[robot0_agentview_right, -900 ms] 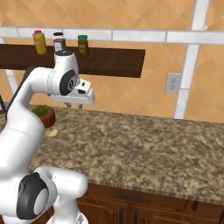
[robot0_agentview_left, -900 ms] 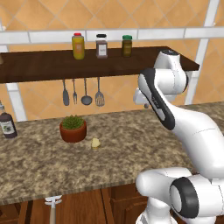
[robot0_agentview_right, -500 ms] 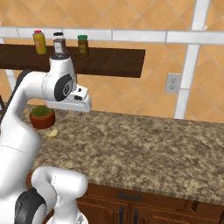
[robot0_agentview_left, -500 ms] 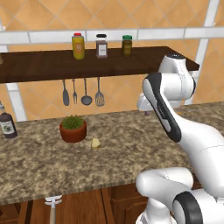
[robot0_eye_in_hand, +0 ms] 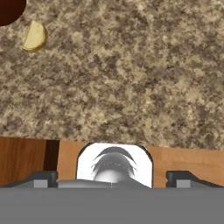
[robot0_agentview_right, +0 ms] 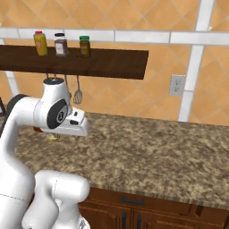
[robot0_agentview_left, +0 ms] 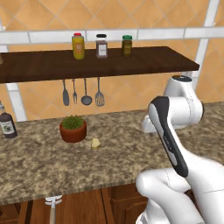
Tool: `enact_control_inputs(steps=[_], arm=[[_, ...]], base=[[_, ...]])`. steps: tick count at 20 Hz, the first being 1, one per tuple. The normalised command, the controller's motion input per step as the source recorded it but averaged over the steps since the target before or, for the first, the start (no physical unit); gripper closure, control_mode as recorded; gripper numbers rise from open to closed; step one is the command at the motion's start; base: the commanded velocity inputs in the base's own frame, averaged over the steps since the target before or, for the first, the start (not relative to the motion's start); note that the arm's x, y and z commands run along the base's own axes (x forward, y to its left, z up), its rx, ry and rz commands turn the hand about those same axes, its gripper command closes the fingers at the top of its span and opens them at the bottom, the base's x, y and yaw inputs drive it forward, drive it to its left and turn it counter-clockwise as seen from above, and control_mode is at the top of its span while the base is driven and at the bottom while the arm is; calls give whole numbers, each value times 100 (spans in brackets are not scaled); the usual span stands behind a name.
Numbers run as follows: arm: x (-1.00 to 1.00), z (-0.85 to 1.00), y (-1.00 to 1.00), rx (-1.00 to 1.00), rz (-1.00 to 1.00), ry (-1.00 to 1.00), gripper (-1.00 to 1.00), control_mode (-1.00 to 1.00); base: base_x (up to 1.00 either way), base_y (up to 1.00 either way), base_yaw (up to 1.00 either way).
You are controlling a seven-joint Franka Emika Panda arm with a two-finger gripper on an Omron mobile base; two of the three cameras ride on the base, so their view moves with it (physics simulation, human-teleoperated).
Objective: Pick the pizza cutter from the drawer and place it on the counter.
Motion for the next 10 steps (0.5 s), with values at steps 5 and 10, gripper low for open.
enact_control_inputs(steps=[5, 10], arm=[[-50, -58, 2, -2, 2, 7, -100, -100], [-8, -13, 0, 0, 2, 2, -100, 100]], base=[[0, 0, 0], [0, 0, 0]])
